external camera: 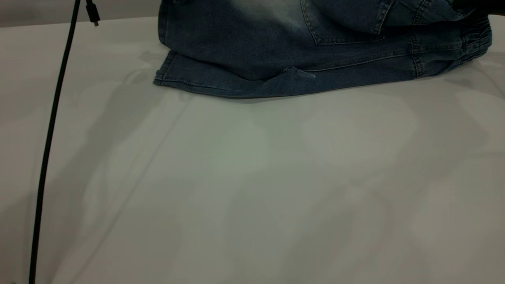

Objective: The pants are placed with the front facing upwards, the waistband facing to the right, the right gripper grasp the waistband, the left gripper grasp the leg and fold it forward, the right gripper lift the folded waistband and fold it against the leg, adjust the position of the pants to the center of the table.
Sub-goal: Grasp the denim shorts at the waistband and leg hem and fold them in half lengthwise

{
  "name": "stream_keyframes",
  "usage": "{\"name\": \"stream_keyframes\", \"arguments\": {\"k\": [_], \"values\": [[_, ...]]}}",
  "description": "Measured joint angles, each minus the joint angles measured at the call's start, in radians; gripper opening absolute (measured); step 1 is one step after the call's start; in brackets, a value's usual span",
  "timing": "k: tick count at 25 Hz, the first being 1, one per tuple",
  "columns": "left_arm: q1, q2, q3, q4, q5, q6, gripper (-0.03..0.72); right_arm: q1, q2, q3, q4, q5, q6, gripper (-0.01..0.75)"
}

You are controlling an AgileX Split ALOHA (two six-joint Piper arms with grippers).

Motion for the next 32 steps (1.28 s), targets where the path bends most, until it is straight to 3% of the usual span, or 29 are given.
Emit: {"name": "stream_keyframes", "arguments": {"k": [8, 18, 21, 29, 32], "values": [[0.000, 0.000, 0.000, -0.004, 0.015, -0.001, 0.386, 0.000, 0.000, 0.000, 0.000, -0.001, 0.000, 0.037], [0.000, 0.000, 0.000, -0.005, 0.063, 0.000, 0.414, -0.001, 0.000, 0.000, -0.005, -0.004, 0.000, 0.073], [0.000, 0.000, 0.000, -0.005, 0.067, 0.000, 0.414, -0.001, 0.000, -0.002, -0.011, -0.004, -0.004, 0.171], [0.000, 0.000, 0.000, -0.007, 0.090, 0.000, 0.414, -0.027, -0.015, -0.008, 0.000, -0.012, 0.000, 0.551], [0.000, 0.000, 0.000, -0.007, 0.089, 0.000, 0.415, -0.062, -0.015, -0.008, -0.008, 0.010, 0.011, 0.612]]}}
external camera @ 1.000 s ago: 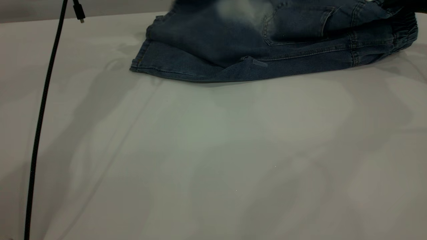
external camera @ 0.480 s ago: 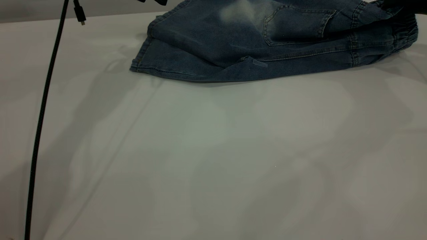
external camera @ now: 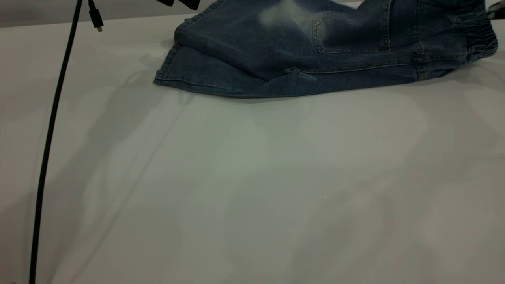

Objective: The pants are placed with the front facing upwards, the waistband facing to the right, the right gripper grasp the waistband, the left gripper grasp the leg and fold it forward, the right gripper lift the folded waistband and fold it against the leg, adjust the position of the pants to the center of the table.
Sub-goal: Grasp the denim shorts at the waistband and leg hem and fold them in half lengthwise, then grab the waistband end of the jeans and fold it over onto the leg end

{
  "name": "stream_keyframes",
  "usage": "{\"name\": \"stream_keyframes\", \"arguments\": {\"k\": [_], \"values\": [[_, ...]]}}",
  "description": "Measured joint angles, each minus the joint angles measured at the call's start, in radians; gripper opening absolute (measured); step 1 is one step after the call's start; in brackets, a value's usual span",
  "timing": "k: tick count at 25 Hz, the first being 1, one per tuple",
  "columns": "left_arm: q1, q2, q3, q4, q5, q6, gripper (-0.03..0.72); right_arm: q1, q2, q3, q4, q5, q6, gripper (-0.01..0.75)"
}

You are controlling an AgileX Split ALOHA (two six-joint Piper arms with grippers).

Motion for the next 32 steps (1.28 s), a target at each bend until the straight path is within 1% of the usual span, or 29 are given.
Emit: {"name": "stream_keyframes", "arguments": {"k": [3, 6, 9, 14, 18, 22, 28, 32], "values": [[0.000, 0.000, 0.000, 0.000, -0.003, 0.000, 0.415, -0.043, 0.000, 0.000, -0.012, 0.046, 0.022, 0.617], [0.000, -0.001, 0.000, 0.000, -0.013, 0.000, 0.415, -0.075, 0.000, 0.001, -0.054, 0.103, 0.045, 0.599], [0.000, -0.001, 0.000, 0.000, -0.015, 0.000, 0.415, -0.086, 0.002, 0.002, -0.125, 0.133, 0.102, 0.582], [0.000, -0.001, 0.000, 0.000, -0.015, 0.000, 0.415, -0.086, 0.042, 0.002, -0.213, 0.152, 0.207, 0.580], [0.000, -0.001, 0.000, 0.000, -0.015, 0.000, 0.415, -0.086, 0.097, 0.001, -0.175, 0.174, 0.216, 0.580], [0.000, -0.001, 0.000, 0.000, -0.014, 0.000, 0.415, -0.086, 0.148, -0.008, -0.117, 0.173, 0.186, 0.580], [0.000, -0.001, 0.000, 0.000, -0.007, 0.000, 0.415, -0.086, 0.225, -0.098, -0.102, 0.222, 0.208, 0.580], [0.000, -0.001, 0.000, -0.001, 0.001, 0.000, 0.415, -0.086, 0.264, -0.158, -0.103, 0.224, 0.239, 0.580]]}}
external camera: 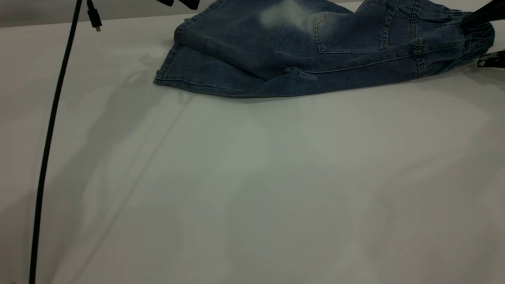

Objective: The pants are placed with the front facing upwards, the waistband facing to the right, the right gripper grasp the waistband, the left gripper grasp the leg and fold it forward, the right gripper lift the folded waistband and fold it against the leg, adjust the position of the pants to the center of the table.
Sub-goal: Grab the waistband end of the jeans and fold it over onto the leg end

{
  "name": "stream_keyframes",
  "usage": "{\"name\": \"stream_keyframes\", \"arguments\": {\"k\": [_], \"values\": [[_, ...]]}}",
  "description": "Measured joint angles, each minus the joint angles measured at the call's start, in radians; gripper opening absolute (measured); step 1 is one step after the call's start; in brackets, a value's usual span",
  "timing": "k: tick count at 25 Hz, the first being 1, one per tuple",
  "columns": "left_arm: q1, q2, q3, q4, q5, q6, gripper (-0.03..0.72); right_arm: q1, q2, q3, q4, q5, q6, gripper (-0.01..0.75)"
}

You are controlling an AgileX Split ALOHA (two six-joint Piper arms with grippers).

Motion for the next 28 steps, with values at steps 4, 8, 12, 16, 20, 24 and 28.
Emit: {"name": "stream_keyframes", "arguments": {"k": [4, 8, 12, 16, 20, 24, 28], "values": [[0.000, 0.000, 0.000, -0.001, 0.003, 0.000, 0.415, 0.000, 0.042, -0.045, -0.005, 0.017, 0.020, 0.580], [-0.005, -0.001, -0.011, -0.001, 0.048, 0.000, 0.415, 0.000, 0.070, -0.076, -0.006, 0.028, 0.020, 0.580], [-0.032, -0.004, -0.022, -0.001, 0.102, 0.000, 0.415, 0.000, 0.071, -0.081, -0.001, 0.033, 0.020, 0.580], [-0.074, -0.004, -0.065, -0.001, 0.156, 0.000, 0.415, 0.000, 0.071, -0.081, -0.001, 0.032, 0.018, 0.580], [-0.128, -0.003, -0.129, 0.004, 0.183, 0.000, 0.415, 0.000, 0.071, -0.081, -0.001, 0.038, 0.015, 0.572], [-0.172, -0.002, -0.180, 0.004, 0.180, 0.000, 0.415, 0.000, 0.071, -0.081, -0.004, 0.038, 0.015, 0.533], [-0.184, -0.002, -0.191, 0.003, 0.163, -0.004, 0.415, 0.000, 0.071, -0.081, -0.005, 0.038, 0.015, 0.453]]}}
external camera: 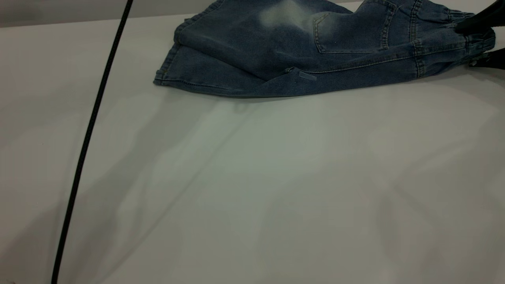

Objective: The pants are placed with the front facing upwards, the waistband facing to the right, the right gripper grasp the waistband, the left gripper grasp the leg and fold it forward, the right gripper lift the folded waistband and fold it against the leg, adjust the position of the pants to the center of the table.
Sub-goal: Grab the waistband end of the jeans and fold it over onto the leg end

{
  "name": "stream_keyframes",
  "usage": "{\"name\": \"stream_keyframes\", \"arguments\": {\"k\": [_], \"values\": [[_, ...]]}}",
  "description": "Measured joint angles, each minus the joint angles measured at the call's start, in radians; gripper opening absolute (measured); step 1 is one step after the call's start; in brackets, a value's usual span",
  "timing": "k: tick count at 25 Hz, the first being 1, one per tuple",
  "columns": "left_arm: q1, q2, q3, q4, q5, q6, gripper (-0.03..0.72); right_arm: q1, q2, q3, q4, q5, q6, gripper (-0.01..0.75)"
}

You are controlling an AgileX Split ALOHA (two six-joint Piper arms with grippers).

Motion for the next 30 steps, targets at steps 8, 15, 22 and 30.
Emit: {"name": "stream_keyframes", "arguments": {"k": [8, 15, 22, 30], "values": [[0.001, 0.050, -0.010, 0.001, 0.004, -0.032, 0.415, 0.000, 0.000, 0.000, -0.003, 0.010, -0.020, 0.223], [-0.007, 0.170, -0.158, 0.002, 0.107, -0.057, 0.415, -0.001, 0.000, 0.000, -0.002, 0.030, -0.030, 0.051], [-0.018, 0.308, -0.381, 0.004, 0.243, -0.057, 0.415, -0.001, 0.000, 0.000, -0.002, 0.033, -0.031, 0.050], [-0.018, 0.407, -0.469, 0.008, 0.267, -0.048, 0.415, -0.001, 0.000, 0.000, 0.000, 0.057, -0.031, 0.050]]}}
